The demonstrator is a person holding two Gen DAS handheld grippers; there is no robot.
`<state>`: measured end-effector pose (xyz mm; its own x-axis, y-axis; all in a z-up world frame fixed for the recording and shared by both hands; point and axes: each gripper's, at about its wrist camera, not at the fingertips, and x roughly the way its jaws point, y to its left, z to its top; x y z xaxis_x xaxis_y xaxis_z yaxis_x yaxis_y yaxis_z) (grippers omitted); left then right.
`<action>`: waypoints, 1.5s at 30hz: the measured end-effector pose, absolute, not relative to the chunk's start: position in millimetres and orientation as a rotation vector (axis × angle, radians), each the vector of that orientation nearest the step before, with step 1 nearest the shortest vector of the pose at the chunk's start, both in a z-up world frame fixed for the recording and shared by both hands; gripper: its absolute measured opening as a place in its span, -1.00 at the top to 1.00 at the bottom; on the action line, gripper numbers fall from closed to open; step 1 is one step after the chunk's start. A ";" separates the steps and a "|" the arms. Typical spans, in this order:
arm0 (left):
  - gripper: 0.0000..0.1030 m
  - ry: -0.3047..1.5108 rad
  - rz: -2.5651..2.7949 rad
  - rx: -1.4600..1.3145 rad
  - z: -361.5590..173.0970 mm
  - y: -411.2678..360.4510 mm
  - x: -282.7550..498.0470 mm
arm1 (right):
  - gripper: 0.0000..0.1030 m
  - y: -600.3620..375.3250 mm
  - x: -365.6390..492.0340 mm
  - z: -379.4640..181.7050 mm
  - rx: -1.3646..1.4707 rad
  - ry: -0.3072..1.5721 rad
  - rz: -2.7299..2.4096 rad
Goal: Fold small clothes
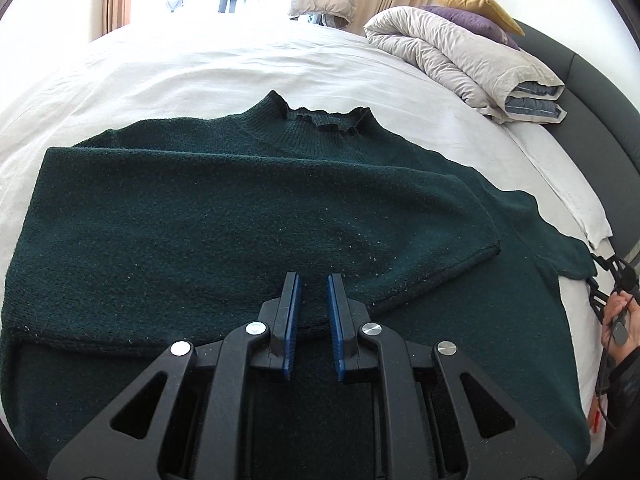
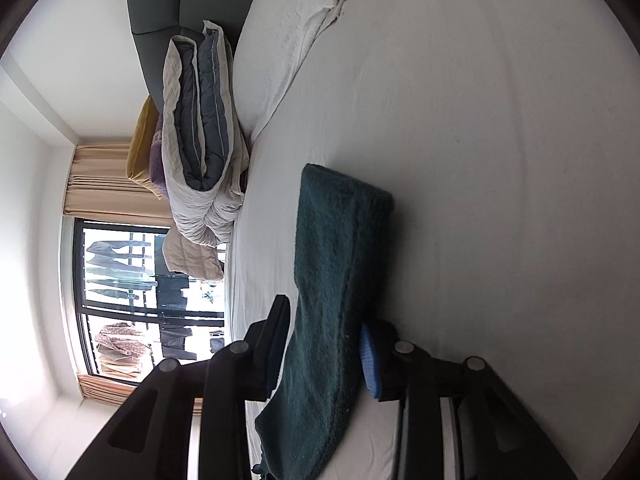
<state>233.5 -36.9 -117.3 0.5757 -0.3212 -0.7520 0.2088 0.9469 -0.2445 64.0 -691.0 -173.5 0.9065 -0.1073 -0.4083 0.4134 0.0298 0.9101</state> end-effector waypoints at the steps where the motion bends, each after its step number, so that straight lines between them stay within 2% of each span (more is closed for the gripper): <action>1: 0.73 0.907 -0.312 -0.137 -117.3 -36.6 233.5 | 0.36 -692.7 65.2 -173.7 1.496 0.255 -0.419; 3: 0.73 0.908 -0.315 -0.144 -117.4 -35.4 234.2 | 0.41 -697.3 69.6 -173.5 1.500 0.257 -0.430; 4: 0.73 0.909 -0.317 -0.148 -117.7 -34.8 234.5 | 0.50 -700.1 72.9 -173.8 1.494 0.262 -0.434; 6: 0.73 0.910 -0.319 -0.154 -117.6 -34.3 234.8 | 0.84 -704.1 78.7 -176.7 1.479 0.309 -0.462; 9: 0.73 0.917 -0.328 -0.174 -116.1 -32.2 236.0 | 0.85 -699.1 80.8 -169.5 1.426 0.334 -0.492; 14: 0.72 0.917 -0.343 -0.251 -104.9 -24.7 240.2 | 0.85 -658.0 111.8 -115.4 1.168 0.406 -0.454; 15: 0.62 0.917 -0.351 -0.271 -102.2 -23.1 241.7 | 0.85 -644.3 122.6 -101.9 1.105 0.421 -0.425; 17: 0.18 0.912 -0.370 -0.322 -96.9 -18.9 245.0 | 0.85 -607.1 150.6 -74.2 0.963 0.460 -0.353; 18: -0.23 0.901 -0.376 -0.356 -93.9 -15.8 245.6 | 0.85 -583.7 165.9 -61.2 0.885 0.482 -0.316; 19: -0.36 0.884 -0.383 -0.391 -90.5 -11.8 245.8 | 0.85 -557.8 180.7 -49.6 0.808 0.501 -0.279; 24: -0.39 0.909 -0.458 -0.548 -83.7 -2.5 259.9 | 0.85 -408.4 242.6 -24.4 0.439 0.603 -0.068; 31: -0.40 1.034 -0.647 -0.711 -76.9 -17.3 298.6 | 0.85 -249.5 263.1 -38.5 0.039 0.631 0.058; 39: -0.40 1.112 -0.721 -0.885 -79.7 -4.3 323.3 | 0.85 -173.9 236.7 -66.7 -0.390 0.567 0.038; 42: -0.50 1.122 -0.715 -0.896 -78.8 2.3 322.0 | 0.85 -157.7 231.0 -74.7 -0.503 0.540 0.034; 45: -0.50 1.130 -0.731 -0.897 -72.8 5.0 325.4 | 0.85 -139.7 222.8 -80.2 -0.618 0.500 0.040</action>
<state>325.4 5.0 -72.8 0.2753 -0.8568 -0.4361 0.0458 0.4648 -0.8842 222.8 -139.7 -80.2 0.8805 -0.1111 -0.4608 -0.1821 0.8183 -0.5452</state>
